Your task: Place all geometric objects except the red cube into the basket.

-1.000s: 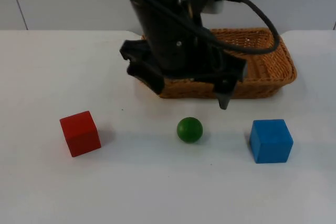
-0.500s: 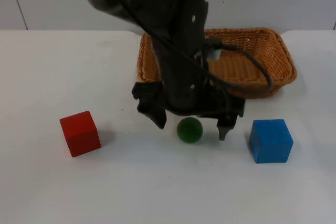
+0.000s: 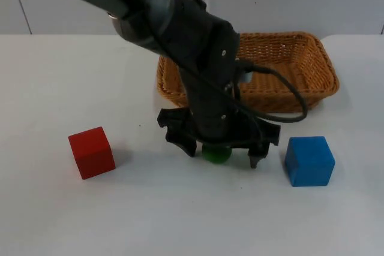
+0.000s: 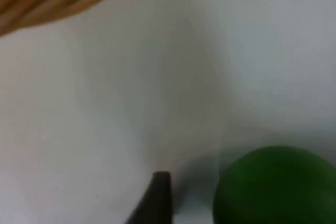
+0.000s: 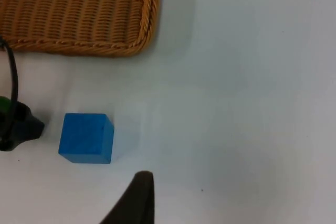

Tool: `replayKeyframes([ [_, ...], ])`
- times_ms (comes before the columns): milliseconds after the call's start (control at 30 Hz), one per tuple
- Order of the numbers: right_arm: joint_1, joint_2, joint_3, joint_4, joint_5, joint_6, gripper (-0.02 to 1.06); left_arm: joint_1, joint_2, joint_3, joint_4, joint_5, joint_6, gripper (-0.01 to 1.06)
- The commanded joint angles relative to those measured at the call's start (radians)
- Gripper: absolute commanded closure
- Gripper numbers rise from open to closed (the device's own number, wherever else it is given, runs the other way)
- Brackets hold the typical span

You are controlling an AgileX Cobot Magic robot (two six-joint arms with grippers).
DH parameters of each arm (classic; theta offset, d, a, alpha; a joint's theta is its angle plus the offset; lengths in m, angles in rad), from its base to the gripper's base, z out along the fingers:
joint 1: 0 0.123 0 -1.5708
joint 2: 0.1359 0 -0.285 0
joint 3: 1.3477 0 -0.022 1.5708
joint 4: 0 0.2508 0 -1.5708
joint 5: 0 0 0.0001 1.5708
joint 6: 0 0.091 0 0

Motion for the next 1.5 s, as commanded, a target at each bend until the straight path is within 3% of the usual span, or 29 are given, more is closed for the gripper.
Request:
replayKeyframes([
  [0, -0.006, -0.003, 0.002, 0.002, -0.009, -0.010, -0.01, -0.004, 0.014, -0.005, -0.001, -0.006, -0.007, 0.26],
  [100, -0.006, -0.003, 0.002, 0.004, -0.009, -0.010, -0.01, -0.004, 0.011, -0.005, -0.001, 0.008, -0.007, 0.66],
  [133, -0.006, -0.003, 0.002, 0.004, -0.009, -0.010, -0.01, -0.004, 0.011, -0.005, -0.001, 0.008, -0.007, 0.66],
  [167, -0.006, -0.003, 0.002, 0.004, -0.009, -0.010, -0.01, -0.004, 0.004, -0.005, -0.001, 0.017, -0.007, 0.80],
  [200, -0.006, -0.003, 0.002, 0.004, -0.009, -0.010, -0.01, -0.004, -0.005, -0.005, -0.001, 0.032, 0.004, 1.02],
  [233, -0.006, -0.003, 0.002, 0.004, -0.009, -0.010, -0.01, -0.004, -0.018, -0.005, -0.001, 0.046, 0.032, 1.05],
  [467, -0.006, -0.003, 0.002, 0.004, -0.009, -0.010, -0.01, -0.004, -0.134, -0.003, -0.001, 0.138, 0.155, 1.05],
  [600, -0.006, -0.003, 0.002, 0.002, -0.005, -0.010, -0.01, -0.004, -0.281, -0.003, -0.043, 0.228, 0.341, 1.05],
  [733, -0.006, -0.003, 0.002, 0.002, -0.003, -0.010, -0.01, -0.004, -0.352, -0.003, -0.071, 0.259, 0.438, 1.05],
  [1000, -0.006, -0.003, 0.002, 0.002, -0.003, -0.010, -0.01, -0.004, -0.382, -0.003, -0.051, 0.210, 0.473, 1.05],
  [1100, -0.006, -0.003, 0.002, 0.002, -0.003, -0.010, -0.01, -0.002, -0.382, -0.003, -0.043, 0.154, 0.489, 1.05],
  [1200, -0.006, -0.003, 0.002, 0.002, -0.003, -0.010, -0.01, 0.041, -0.366, -0.005, -0.054, 0.060, 0.493, 1.05],
  [1333, -0.006, -0.003, 0.002, 0.002, -0.003, -0.010, -0.01, 0.127, -0.282, -0.069, -0.138, 0.063, 0.556, 1.05],
  [1467, -0.006, -0.003, 0.002, 0.002, -0.003, -0.010, -0.01, 0.157, -0.195, -0.170, -0.215, 0.069, 0.607, 1.05],
])
